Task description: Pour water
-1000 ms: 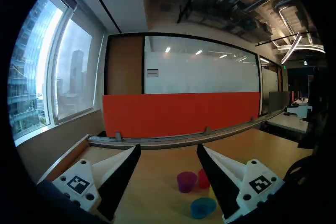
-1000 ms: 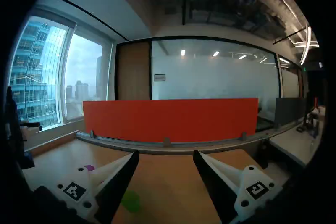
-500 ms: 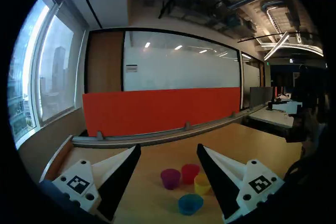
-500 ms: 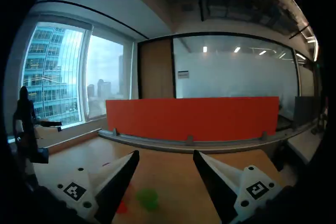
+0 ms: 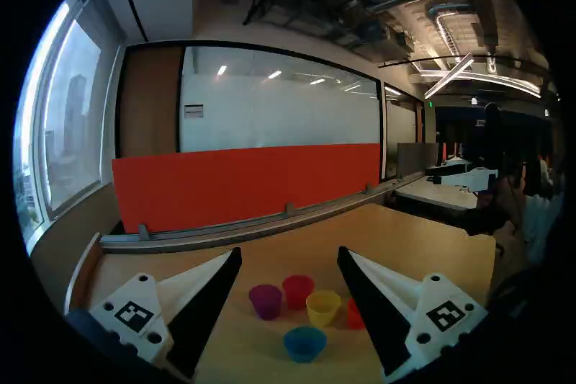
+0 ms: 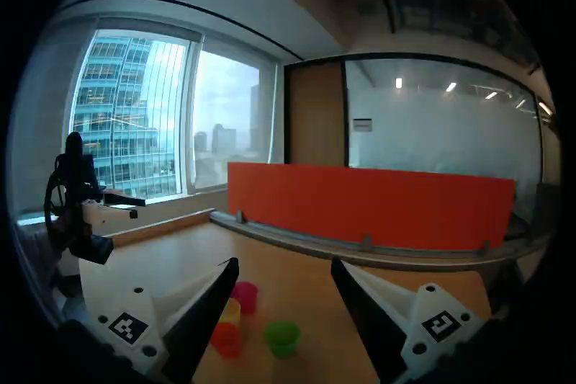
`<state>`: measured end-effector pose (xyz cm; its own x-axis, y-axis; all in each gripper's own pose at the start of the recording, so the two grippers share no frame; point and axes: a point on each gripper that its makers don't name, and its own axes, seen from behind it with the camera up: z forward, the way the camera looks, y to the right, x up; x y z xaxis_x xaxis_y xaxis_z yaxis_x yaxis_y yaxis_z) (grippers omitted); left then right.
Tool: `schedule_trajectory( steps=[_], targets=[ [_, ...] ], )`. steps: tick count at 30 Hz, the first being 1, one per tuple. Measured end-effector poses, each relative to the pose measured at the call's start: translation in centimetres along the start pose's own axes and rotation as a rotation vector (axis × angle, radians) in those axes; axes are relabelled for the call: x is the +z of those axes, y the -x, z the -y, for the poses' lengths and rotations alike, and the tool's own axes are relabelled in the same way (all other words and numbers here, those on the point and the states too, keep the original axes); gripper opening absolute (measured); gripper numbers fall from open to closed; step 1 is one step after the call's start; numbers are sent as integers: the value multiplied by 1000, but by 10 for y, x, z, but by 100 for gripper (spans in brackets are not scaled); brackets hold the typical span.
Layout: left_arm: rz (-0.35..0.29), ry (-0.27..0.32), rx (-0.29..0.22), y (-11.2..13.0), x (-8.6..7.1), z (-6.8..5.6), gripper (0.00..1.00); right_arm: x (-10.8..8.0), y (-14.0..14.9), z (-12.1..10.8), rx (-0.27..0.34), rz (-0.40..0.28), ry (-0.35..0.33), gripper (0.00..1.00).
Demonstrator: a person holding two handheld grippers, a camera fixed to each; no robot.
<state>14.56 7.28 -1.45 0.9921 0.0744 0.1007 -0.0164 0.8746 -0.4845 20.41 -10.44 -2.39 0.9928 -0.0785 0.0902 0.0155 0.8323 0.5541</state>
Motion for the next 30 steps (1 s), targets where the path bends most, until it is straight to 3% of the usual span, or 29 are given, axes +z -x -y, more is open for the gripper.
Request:
schedule_trajectory(
  steps=[9, 21, 30],
  targets=[
    [65, 64, 23, 22, 1, -7, 99, 3, 31, 7, -44, 110, -64, 99],
    [179, 86, 83, 76, 14, -6, 99, 12, 80, 10, -122, 216, -118, 99],
    [263, 139, 60, 119, 20, -12, 99, 27, 120, 7, -116, 285, -148, 99]
  ],
)
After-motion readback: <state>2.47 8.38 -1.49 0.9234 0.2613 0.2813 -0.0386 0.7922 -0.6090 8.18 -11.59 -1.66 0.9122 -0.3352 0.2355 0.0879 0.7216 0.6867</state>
